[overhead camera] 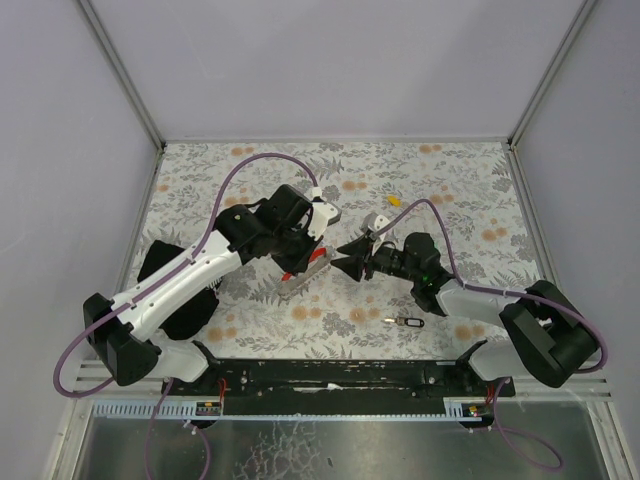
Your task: Put the keys on the keyring
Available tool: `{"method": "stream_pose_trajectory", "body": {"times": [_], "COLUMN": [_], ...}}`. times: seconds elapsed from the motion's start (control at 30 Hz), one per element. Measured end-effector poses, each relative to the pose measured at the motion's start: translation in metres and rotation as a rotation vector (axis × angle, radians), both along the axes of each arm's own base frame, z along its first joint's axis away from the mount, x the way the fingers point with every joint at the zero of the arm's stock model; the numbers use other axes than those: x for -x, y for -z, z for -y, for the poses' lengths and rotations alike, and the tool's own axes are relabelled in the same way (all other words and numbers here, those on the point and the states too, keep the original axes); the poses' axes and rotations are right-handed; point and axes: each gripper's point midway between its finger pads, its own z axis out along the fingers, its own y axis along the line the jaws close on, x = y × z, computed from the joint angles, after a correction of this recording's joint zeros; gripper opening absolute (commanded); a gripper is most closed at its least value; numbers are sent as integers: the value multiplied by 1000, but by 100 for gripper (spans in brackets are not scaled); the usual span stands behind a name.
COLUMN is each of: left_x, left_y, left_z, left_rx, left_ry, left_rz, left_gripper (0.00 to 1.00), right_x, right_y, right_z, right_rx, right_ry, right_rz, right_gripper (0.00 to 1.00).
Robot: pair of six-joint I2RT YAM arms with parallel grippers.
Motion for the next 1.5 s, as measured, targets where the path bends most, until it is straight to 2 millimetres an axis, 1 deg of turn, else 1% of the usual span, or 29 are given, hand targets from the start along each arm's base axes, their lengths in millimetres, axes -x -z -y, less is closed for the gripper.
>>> {"method": "stream_pose_trajectory", "body": {"times": [0.1,0.37,0.43,0.5,0.63,0.9,1.37,1.43,1.5], "left_x": [0,0,0,0,0,0,3,3,4], "left_y": [0,-2,-2,-2,-2,-2,-2,-1,-1], "left_z": [0,1,1,1,1,1,2,1,0], "left_rx": [0,4,4,4,4,4,3,0,-2], "left_ry": [1,2,2,2,2,3,12,11,11], "left_rz": [0,4,4,4,4,3,-2,-5,-8], "left_gripper": [0,0,0,0,0,0,0,0,0], "right_x": [-1,-4,-4,-5,-4,-2,-3,-2,-1], "right_y": [1,4,6,7,6,8,7,8,8], "right_z": [-1,1,2,4,4,3,0,-1,-3], "right_rx": [2,14,21,30,38,74,114,126,140], "right_ry": [2,21,27,31,29,0,-22,-32,-44], "right_rz": [-4,-8,-9,-7,5,14,44,46,51], "right_gripper": [41,25,23,23,28,31,31,29,25]}}
